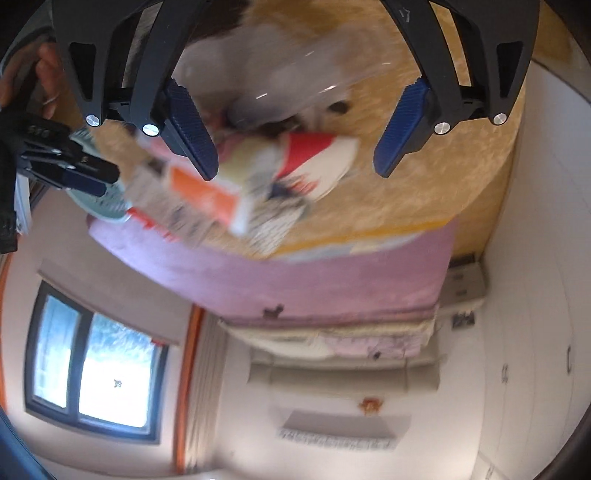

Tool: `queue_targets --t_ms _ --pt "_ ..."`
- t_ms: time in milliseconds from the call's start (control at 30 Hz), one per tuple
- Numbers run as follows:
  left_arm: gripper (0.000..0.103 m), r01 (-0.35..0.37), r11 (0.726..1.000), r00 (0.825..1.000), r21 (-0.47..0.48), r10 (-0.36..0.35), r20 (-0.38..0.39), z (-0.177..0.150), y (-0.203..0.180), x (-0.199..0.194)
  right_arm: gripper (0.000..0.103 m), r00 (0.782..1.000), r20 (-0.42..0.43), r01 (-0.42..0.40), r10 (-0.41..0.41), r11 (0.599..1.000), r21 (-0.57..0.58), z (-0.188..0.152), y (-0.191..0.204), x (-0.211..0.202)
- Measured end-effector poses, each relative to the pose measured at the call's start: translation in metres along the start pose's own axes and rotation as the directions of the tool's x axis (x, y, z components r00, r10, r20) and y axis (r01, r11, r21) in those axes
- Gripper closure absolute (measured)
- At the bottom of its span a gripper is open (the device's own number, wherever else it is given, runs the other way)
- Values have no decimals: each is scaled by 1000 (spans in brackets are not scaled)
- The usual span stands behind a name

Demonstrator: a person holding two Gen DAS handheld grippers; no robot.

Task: Collect trash
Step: 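Grasp the clear plastic bottle with the left gripper while the right grasps the pink bottle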

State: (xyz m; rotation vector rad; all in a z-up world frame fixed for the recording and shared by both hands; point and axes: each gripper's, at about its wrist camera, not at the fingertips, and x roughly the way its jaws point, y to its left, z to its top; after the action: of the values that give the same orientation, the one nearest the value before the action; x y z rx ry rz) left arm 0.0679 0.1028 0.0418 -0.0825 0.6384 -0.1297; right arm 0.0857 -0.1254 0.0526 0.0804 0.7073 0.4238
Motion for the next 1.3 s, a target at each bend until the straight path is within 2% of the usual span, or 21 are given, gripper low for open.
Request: queue_targets --t_ms 167,233,433,533,600,767,833,900,933,1000,1167,1233,1300 --pt "19 89 995 990 -56 -94 -109 -11 39 26 42 997 -61 -42 42 999 7 1 7 30" --pt "19 128 988 979 -90 -141 -150 -17 48 35 42 994 -85 -61 62 998 22 1 5 37" --pt "19 244 965 937 -97 -260 -233 -32 38 36 42 974 -164 -156 159 987 35 -7 9 45" --pt "19 272 961 925 -58 -278 -260 -42 27 21 42 969 -180 -170 169 985 10 -11 16 39" --pt "19 265 963 920 -39 -265 -289 -51 20 14 42 964 -192 -188 184 982 -1 -14 19 34" --pt "22 207 978 930 14 -193 -313 -64 -2 8 42 942 -232 -250 245 968 6 -20 23 25" --pt "29 147 989 937 20 -132 -322 -67 -5 12 42 930 -248 -278 272 961 15 -22 22 22" --pt "52 106 994 942 32 -90 -324 -68 -8 15 42 915 -263 -310 306 950 28 -26 26 19" --pt "54 94 995 942 33 -78 -326 -70 -8 16 42 909 -267 -324 319 946 28 -28 27 17" --pt "55 87 996 947 5 -81 -311 -71 -1 13 42 911 -254 -334 324 943 5 -26 30 12" --pt "57 41 996 966 -81 -60 -252 -77 20 -12 31 956 -185 -249 228 964 -98 -13 36 12" --pt "57 27 993 972 -116 -53 -227 -78 29 -22 30 951 -210 -253 226 961 -112 -11 39 26" --pt "58 3 990 978 -142 -33 -207 -80 38 -31 29 924 -275 -298 265 950 -88 -14 42 47"
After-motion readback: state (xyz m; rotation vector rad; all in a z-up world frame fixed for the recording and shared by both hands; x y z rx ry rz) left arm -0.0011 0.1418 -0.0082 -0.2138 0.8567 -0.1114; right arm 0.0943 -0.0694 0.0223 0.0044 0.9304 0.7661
